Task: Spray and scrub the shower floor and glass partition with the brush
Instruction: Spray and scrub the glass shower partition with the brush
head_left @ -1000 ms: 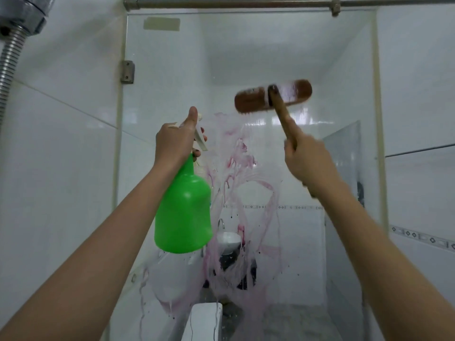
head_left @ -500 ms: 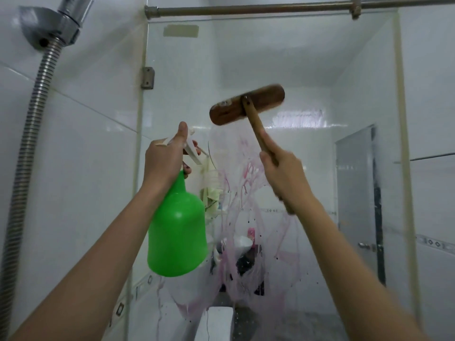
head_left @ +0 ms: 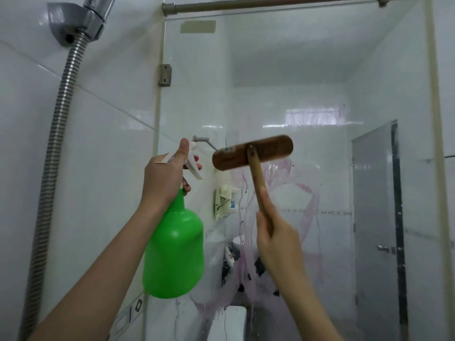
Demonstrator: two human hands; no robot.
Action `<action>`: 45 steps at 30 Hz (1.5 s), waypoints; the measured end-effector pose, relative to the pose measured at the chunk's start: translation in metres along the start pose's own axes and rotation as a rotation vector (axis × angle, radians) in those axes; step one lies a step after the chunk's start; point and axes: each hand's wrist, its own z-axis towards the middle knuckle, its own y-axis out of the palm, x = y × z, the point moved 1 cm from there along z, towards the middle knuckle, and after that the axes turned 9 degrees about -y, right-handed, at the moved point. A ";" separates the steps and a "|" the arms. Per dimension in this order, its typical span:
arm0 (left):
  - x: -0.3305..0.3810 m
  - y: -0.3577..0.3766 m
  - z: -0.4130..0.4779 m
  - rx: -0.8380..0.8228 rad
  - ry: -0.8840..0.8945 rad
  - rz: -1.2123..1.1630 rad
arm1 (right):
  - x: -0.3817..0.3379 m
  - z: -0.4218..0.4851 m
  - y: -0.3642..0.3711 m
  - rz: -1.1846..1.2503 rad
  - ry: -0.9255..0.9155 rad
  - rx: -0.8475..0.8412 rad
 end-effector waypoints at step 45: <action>-0.035 -0.008 -0.072 -0.057 -0.066 -0.160 | 0.026 -0.098 -0.030 0.120 0.168 0.034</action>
